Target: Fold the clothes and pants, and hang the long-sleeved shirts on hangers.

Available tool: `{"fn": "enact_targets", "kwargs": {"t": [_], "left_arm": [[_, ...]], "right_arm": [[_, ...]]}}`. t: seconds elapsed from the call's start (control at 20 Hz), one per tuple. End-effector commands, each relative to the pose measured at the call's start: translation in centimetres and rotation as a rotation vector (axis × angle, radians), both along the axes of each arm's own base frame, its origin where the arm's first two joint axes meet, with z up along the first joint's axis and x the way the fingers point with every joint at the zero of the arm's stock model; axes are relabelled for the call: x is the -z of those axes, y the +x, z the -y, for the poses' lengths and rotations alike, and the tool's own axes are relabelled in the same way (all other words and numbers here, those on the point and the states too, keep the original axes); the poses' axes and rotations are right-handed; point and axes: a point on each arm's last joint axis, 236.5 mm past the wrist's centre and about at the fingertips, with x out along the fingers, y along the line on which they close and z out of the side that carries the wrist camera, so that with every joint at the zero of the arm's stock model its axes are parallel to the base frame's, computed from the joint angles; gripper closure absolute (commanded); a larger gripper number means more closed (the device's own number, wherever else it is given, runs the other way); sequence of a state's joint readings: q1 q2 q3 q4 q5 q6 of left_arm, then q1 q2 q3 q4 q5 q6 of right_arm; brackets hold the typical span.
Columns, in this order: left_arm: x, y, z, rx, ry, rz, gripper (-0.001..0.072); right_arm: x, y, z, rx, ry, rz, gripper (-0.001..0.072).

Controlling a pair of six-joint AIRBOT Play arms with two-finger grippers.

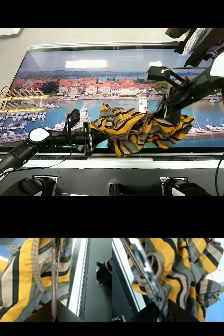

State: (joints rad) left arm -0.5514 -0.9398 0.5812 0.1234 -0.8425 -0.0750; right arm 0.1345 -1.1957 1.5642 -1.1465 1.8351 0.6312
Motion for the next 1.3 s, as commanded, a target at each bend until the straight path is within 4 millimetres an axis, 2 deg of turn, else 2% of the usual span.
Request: {"fn": "enact_targets", "kwargs": {"t": [0.0,0.1,0.15,0.25,0.3,0.35,0.45,0.55,0.6,0.65,0.7,0.8,0.85,0.9,1.0,1.1,1.25], "left_arm": [[0.0,0.0,0.0,0.002,0.0,0.0,0.0641],[0.1,0.4,-0.1,-0.023,0.001,-0.018,0.0428],[0.2,1.2,-0.3,-0.069,0.001,-0.05,0.0371],[0.4,2.5,-0.7,-0.149,-0.001,-0.107,0.0368],[0.4,3.0,-0.9,-0.174,-0.005,-0.13,0.0345],[0.4,3.6,-1.3,-0.208,-0.013,-0.167,0.0292],[0.6,5.1,-2.6,-0.295,-0.034,-0.272,0.0265],[1.1,7.2,-4.7,-0.432,-0.065,-0.432,0.0229],[1.4,8.4,-6.2,-0.514,-0.088,-0.531,0.0217],[1.8,9.5,-7.9,-0.604,-0.112,-0.639,0.0153],[2.5,10.2,-9.6,-0.672,-0.116,-0.72,0.0152],[3.6,9.1,-11.1,-0.659,-0.057,-0.778,0.0135],[3.7,8.4,-10.8,-0.63,-0.042,-0.794,0.013],[3.4,7.7,-10.1,-0.613,-0.054,-0.841,0.0073],[2.4,6.0,-7.2,-0.556,-0.096,-0.935,0.0081],[1.2,4.7,-4.0,-0.502,-0.135,-0.937,0.0088],[2.0,5.6,-1.8,-0.619,-0.166,-0.952,0.0091]], "right_arm": [[-0.6,-0.5,-0.1,-0.003,0.01,0.009,0.0689],[-1.2,-0.6,-0.1,0.001,0.013,0.04,0.069],[-1.6,-0.8,0.2,0.006,0.005,0.059,0.0691],[-2.2,-1.1,0.9,0.018,-0.018,0.092,0.0692],[-2.6,-1.3,1.1,0.023,-0.025,0.11,0.0692],[-2.9,-1.5,1.3,0.027,-0.029,0.125,0.0692],[-3.5,-1.9,1.4,0.029,-0.03,0.15,0.0692],[-3.9,-2.1,1.9,0.037,-0.045,0.176,0.0692],[-4.0,-2.0,2.1,0.042,-0.051,0.186,0.0692],[-4.0,-1.8,2.2,0.048,-0.056,0.194,0.0692],[-4.1,-1.6,2.2,0.052,-0.054,0.205,0.0692],[-4.4,-0.7,2.0,0.061,-0.043,0.24,0.0692],[-4.5,-0.5,2.0,0.065,-0.041,0.249,0.0691],[-4.5,-0.4,2.0,0.067,-0.04,0.253,0.0691],[-4.5,-0.3,1.9,0.069,-0.038,0.258,0.0691],[-4.6,-0.2,1.9,0.071,-0.037,0.261,0.0691],[-4.6,-0.1,1.9,0.072,-0.036,0.264,0.069]]}}
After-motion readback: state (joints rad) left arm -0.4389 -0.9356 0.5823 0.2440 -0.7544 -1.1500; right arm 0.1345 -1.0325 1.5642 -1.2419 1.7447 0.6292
